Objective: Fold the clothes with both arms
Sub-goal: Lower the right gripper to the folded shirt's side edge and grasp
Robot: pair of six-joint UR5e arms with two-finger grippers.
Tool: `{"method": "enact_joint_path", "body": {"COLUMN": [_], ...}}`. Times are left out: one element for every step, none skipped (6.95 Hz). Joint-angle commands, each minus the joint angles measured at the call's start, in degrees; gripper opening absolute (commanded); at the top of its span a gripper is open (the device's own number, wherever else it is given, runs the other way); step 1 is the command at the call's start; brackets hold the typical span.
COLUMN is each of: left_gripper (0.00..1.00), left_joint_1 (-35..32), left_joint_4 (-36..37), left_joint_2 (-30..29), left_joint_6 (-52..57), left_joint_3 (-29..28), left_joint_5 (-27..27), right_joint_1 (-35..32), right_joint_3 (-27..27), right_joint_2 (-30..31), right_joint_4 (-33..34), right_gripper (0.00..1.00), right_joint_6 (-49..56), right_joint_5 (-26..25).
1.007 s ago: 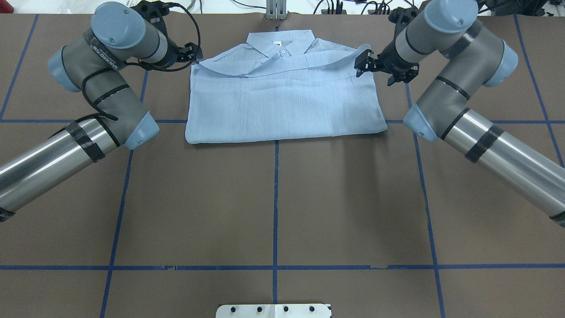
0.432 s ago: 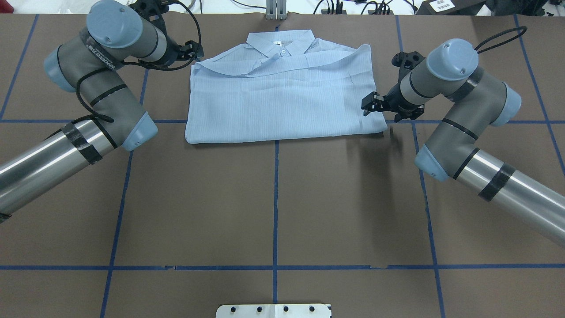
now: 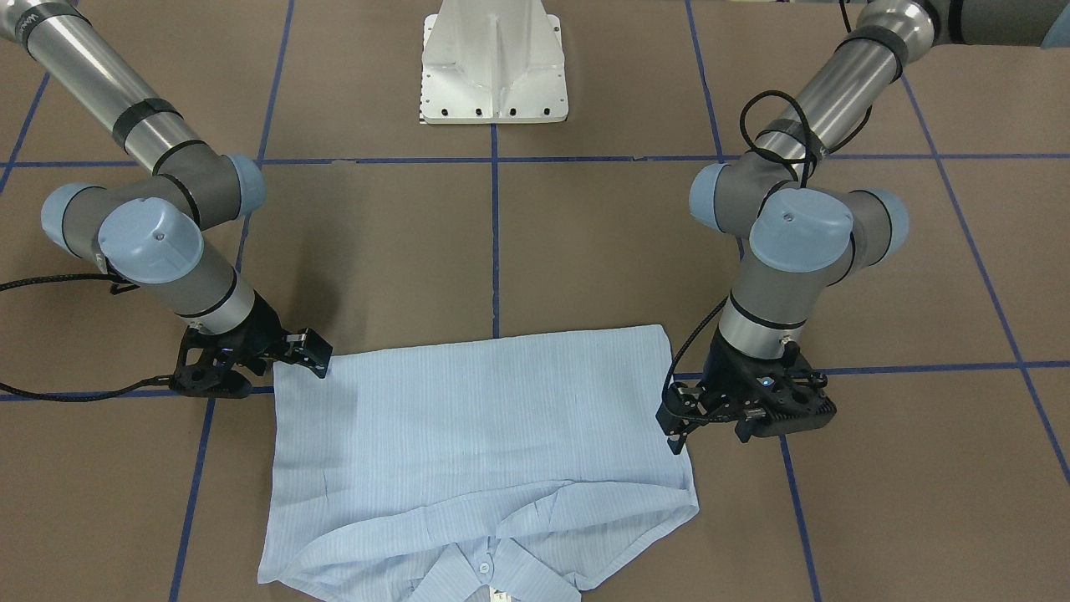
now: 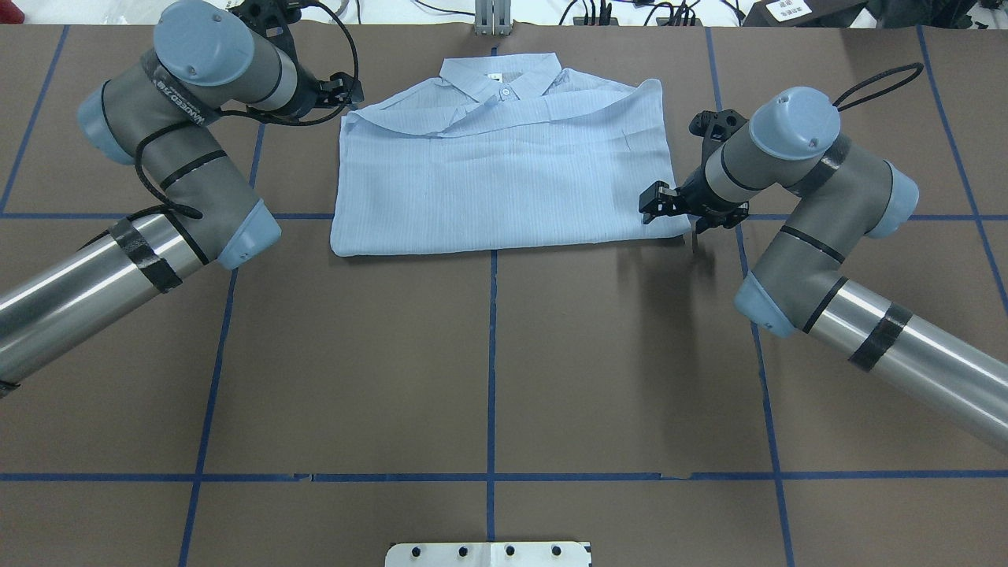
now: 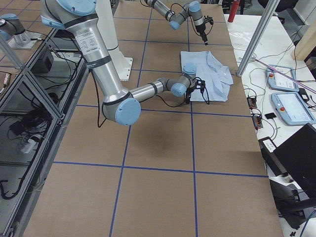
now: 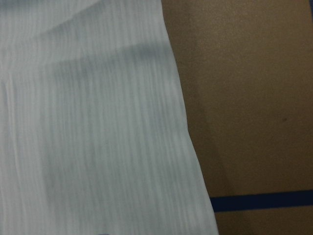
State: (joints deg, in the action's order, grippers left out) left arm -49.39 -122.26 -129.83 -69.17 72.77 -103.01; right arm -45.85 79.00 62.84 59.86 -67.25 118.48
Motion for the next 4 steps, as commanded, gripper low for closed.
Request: {"method": "enact_joint_path", "body": {"left_gripper": [0.99, 0.99, 0.99, 0.99], "left_joint_1": [0.00, 0.00, 0.09, 0.09], "left_joint_4": [0.00, 0.00, 0.00, 0.00], "left_joint_2": [-0.07, -0.07, -0.16, -0.16], "left_joint_6": [0.00, 0.00, 0.00, -0.09], "left_joint_3": [0.00, 0.00, 0.00, 0.09], "left_joint_5": [0.00, 0.00, 0.00, 0.00], "right_joint_1": [0.06, -0.12, -0.12, -0.29], "right_joint_3": [0.11, 0.11, -0.07, 1.06], "right_joint_2": [0.09, 0.09, 0.17, 1.13], "right_joint_4": [0.00, 0.00, 0.08, 0.00], "right_gripper": [0.00, 0.00, 0.00, 0.00], "right_joint_6": [0.36, 0.45, 0.36, 0.36], "right_joint_5": [0.70, 0.79, 1.83, 2.02]}}
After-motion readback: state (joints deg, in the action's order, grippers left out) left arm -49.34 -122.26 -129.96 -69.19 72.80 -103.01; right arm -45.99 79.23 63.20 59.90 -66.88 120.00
